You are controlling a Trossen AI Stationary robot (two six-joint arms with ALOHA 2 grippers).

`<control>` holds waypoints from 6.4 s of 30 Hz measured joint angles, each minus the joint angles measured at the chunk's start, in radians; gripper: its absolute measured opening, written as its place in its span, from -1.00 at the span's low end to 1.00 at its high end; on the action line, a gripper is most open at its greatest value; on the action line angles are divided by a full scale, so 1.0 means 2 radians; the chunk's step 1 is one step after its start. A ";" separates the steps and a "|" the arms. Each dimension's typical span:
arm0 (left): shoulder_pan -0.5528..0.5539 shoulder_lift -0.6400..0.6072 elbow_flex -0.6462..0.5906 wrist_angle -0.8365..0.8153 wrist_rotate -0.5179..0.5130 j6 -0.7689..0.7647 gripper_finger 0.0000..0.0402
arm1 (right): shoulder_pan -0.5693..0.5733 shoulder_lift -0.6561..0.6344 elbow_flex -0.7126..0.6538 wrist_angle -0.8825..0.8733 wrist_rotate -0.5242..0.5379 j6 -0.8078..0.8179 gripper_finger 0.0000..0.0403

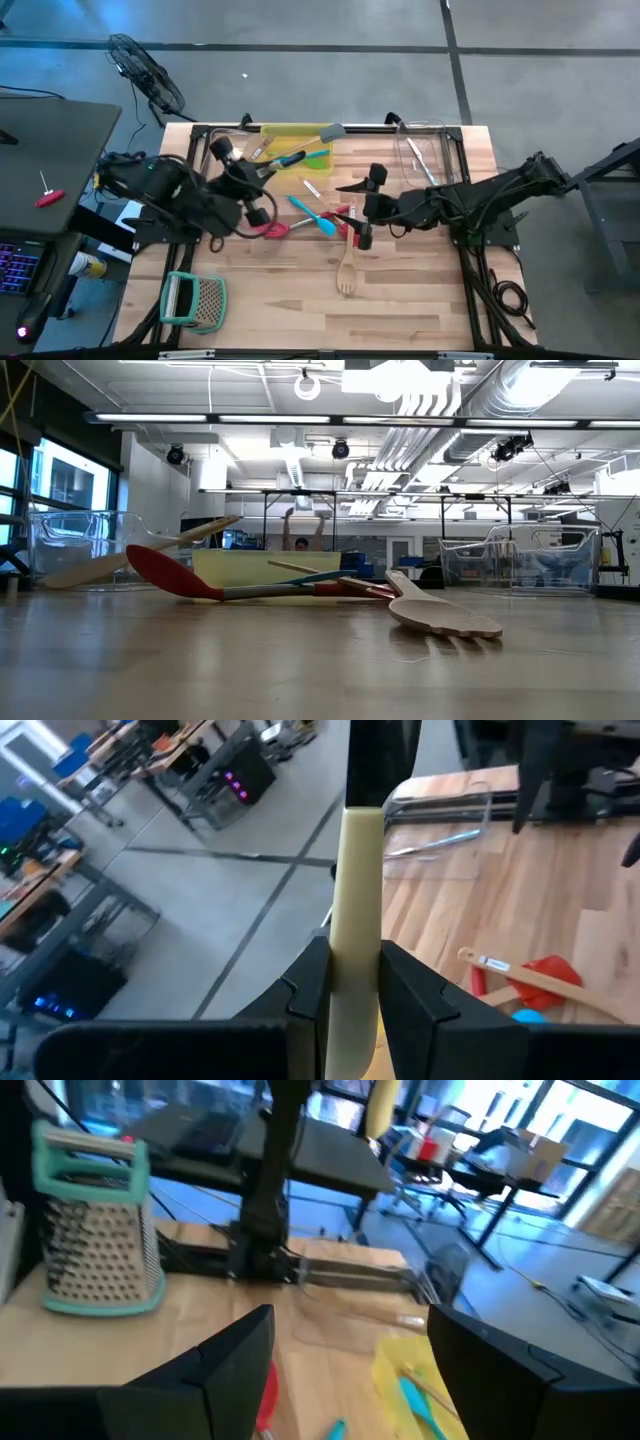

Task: Pick & Place Kitchen Items
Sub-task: Put the yellow table knife into the right transparent bin

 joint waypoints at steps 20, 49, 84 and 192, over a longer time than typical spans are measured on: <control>0.037 -0.035 0.000 0.254 0.341 0.296 -0.72 | -0.008 0.069 0.000 0.213 -0.062 -0.120 0.28; 0.125 -0.034 -0.128 0.430 0.509 0.268 -0.72 | 0.035 0.069 0.000 0.298 0.012 -0.189 0.19; 0.134 -0.033 -0.134 0.428 0.447 0.275 0.07 | 0.034 0.068 0.000 0.209 0.107 -0.220 -0.63; 0.134 -0.045 -0.217 -0.087 0.069 -0.106 0.16 | -0.401 -0.066 -0.208 -0.552 -0.108 0.380 -0.63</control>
